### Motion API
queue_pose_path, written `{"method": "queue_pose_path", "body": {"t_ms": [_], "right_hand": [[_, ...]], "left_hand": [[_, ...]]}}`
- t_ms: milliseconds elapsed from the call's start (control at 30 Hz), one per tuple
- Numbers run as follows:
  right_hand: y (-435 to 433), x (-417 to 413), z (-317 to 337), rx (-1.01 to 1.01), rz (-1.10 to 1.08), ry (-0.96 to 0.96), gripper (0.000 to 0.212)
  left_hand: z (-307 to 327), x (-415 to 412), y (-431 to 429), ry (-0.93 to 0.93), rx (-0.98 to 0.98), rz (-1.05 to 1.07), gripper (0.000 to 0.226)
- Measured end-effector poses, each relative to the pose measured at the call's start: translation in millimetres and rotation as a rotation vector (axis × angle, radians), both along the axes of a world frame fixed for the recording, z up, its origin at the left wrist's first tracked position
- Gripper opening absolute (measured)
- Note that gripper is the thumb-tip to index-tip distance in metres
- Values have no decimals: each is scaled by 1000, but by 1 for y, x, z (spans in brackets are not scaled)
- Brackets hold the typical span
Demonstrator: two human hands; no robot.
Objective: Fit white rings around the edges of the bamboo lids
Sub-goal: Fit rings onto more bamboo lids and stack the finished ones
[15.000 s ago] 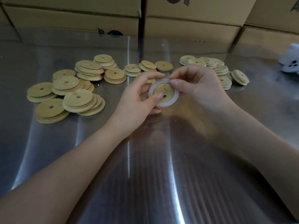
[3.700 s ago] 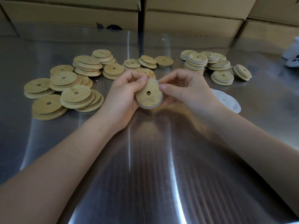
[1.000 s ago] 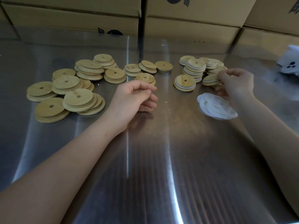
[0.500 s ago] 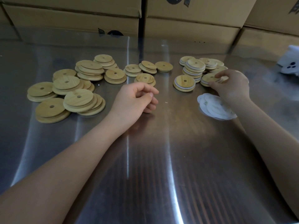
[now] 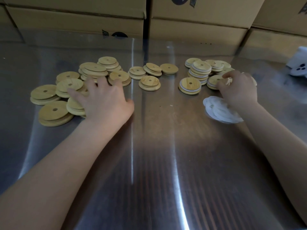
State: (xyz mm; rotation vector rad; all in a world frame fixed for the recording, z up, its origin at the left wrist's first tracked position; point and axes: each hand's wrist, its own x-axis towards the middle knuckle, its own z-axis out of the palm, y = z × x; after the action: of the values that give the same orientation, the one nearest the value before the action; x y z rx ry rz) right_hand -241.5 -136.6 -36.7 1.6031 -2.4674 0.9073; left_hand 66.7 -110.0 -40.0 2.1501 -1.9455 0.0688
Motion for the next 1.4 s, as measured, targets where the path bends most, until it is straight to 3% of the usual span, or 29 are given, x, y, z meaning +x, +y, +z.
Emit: {"method": "queue_pose_path", "body": {"t_ms": [100, 200, 433, 800, 1133, 1400], "right_hand": [[3, 6, 4, -60, 14, 18, 37], [3, 12, 4, -103, 52, 25, 34], [4, 24, 5, -120, 206, 61, 28], [10, 29, 8, 105, 307, -6, 19], [14, 23, 21, 307, 368, -15, 19], [15, 14, 27, 436, 447, 51, 17]], "left_hand": [[3, 6, -4, -19, 156, 122, 61], [3, 7, -6, -5, 198, 136, 56], [1, 4, -3, 32, 34, -42, 53], [-8, 0, -7, 295, -236, -350, 50], [-9, -15, 2, 348, -182, -608, 48], [-11, -15, 0, 322, -102, -638, 52]]}}
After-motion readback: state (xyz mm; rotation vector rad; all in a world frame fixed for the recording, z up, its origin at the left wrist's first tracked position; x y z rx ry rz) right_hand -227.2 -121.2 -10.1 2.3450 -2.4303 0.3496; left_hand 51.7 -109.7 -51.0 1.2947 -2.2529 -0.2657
